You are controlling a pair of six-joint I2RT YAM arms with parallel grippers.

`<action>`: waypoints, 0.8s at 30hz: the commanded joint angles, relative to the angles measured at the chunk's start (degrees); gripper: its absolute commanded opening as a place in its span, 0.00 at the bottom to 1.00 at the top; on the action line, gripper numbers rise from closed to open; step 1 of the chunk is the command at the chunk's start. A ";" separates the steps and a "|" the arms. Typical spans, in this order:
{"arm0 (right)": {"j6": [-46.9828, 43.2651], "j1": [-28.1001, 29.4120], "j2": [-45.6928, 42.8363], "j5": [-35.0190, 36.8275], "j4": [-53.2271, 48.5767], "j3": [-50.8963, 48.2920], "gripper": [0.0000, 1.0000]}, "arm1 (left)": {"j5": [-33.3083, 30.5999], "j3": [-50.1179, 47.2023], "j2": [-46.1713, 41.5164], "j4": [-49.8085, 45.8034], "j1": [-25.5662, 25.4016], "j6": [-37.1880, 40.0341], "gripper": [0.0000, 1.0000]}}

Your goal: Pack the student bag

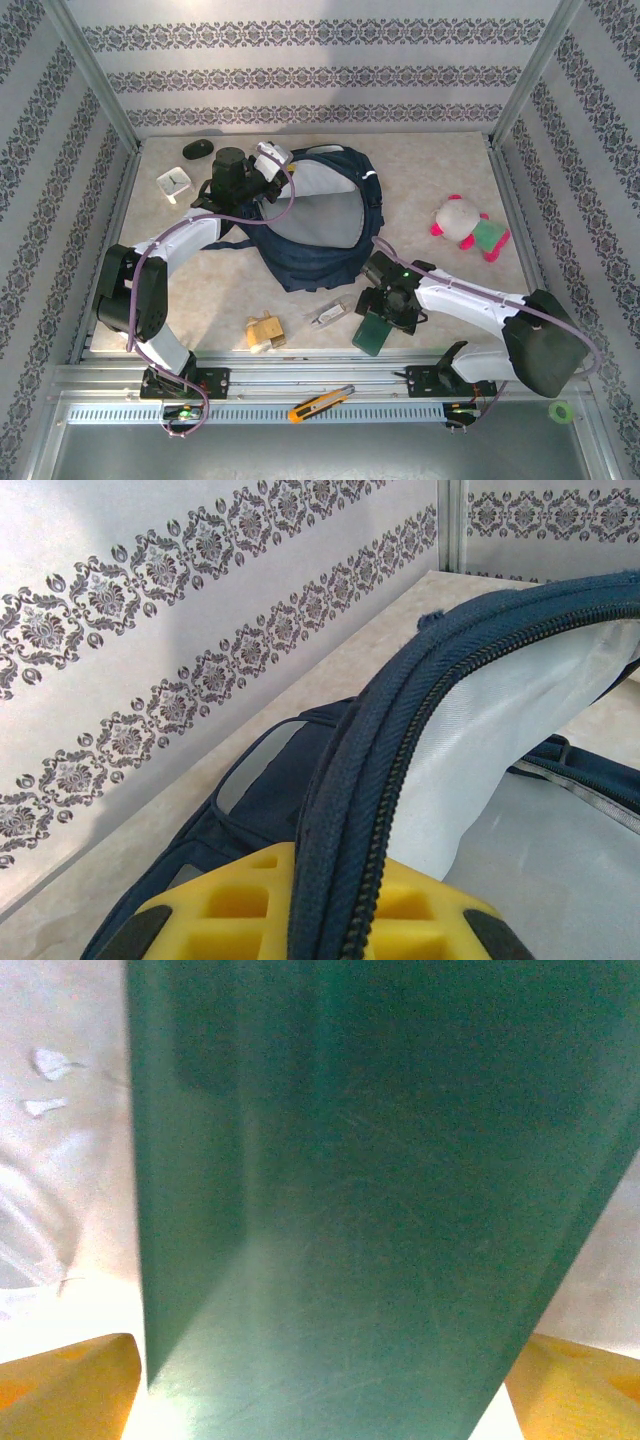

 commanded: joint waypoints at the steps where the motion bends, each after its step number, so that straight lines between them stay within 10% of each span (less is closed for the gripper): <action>1: -0.48 -1.42 1.44 -0.14 0.65 -1.24 0.90 | -1.25 -0.20 -2.26 3.34 0.52 -1.98 0.00; 14: -21.22 -6.00 -8.81 7.22 -1.03 5.15 0.57 | 0.11 1.59 -4.01 0.07 0.58 -6.50 0.01; 24: -83.94 -6.70 -17.37 -6.14 22.77 9.88 0.49 | 2.29 3.94 -4.41 -3.09 0.53 -11.51 0.01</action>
